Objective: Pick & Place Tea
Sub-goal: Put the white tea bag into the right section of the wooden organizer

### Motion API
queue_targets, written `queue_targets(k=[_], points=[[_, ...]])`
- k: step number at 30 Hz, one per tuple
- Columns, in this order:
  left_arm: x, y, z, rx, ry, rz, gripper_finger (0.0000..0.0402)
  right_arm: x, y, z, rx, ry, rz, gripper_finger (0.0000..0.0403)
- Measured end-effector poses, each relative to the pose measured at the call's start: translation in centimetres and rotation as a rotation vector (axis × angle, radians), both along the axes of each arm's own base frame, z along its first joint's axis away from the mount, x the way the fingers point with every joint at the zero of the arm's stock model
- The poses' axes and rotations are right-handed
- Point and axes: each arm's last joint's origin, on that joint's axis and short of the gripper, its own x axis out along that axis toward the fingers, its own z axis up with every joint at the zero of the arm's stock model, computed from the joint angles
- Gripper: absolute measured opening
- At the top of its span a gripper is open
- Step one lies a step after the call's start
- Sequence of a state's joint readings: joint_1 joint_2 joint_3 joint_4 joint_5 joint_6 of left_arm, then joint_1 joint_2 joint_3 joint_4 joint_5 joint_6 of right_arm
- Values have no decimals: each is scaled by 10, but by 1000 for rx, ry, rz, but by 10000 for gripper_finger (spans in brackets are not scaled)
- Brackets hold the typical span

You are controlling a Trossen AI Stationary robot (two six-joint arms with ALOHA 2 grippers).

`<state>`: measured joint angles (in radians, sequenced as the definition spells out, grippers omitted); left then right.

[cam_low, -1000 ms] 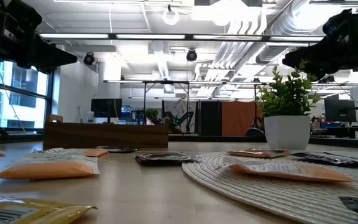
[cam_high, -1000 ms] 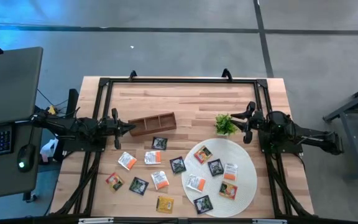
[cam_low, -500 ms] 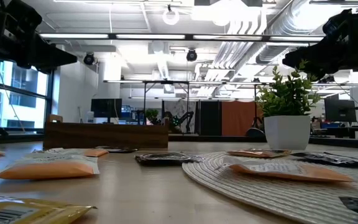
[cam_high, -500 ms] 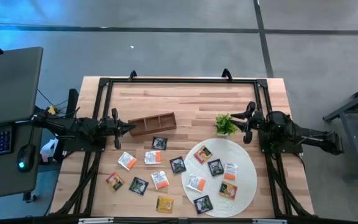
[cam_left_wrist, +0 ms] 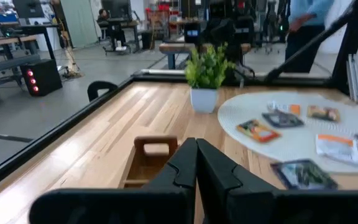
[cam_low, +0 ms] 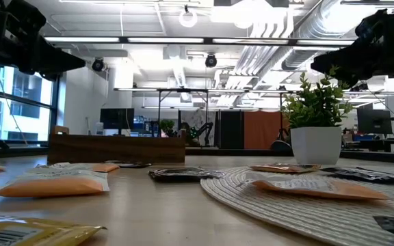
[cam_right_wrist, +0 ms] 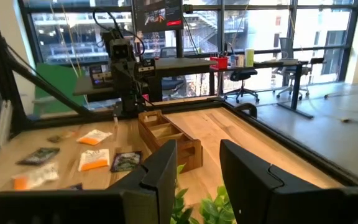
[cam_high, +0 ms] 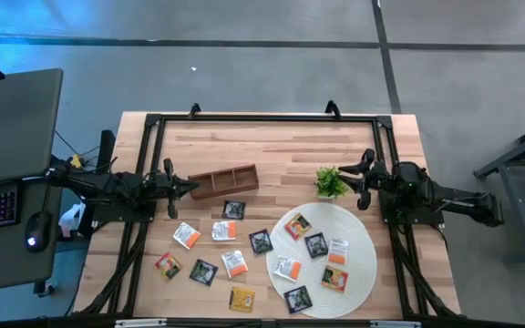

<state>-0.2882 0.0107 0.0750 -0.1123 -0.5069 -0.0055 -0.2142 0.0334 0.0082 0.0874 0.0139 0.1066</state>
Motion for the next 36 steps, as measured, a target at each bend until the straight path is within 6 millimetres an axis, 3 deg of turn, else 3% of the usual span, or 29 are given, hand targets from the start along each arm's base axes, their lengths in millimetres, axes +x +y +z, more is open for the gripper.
queue_targets(k=[5,13,21,26,30,36], points=[[0,2,4,-23,-49,86,5,-1,0,6,139,-97,20,119],[0,0,5,-147,-85,-4,5,-2,1,16,116,-200,23,119],[0,2,6,-246,-120,68,5,-4,-5,16,124,-212,-165,119],[-1,2,7,-150,-99,79,5,-3,2,22,45,-217,23,119],[-1,3,12,-144,-152,90,17,-6,8,51,0,-305,146,119],[-1,3,27,-134,-275,85,93,21,19,79,43,-147,255,119]])
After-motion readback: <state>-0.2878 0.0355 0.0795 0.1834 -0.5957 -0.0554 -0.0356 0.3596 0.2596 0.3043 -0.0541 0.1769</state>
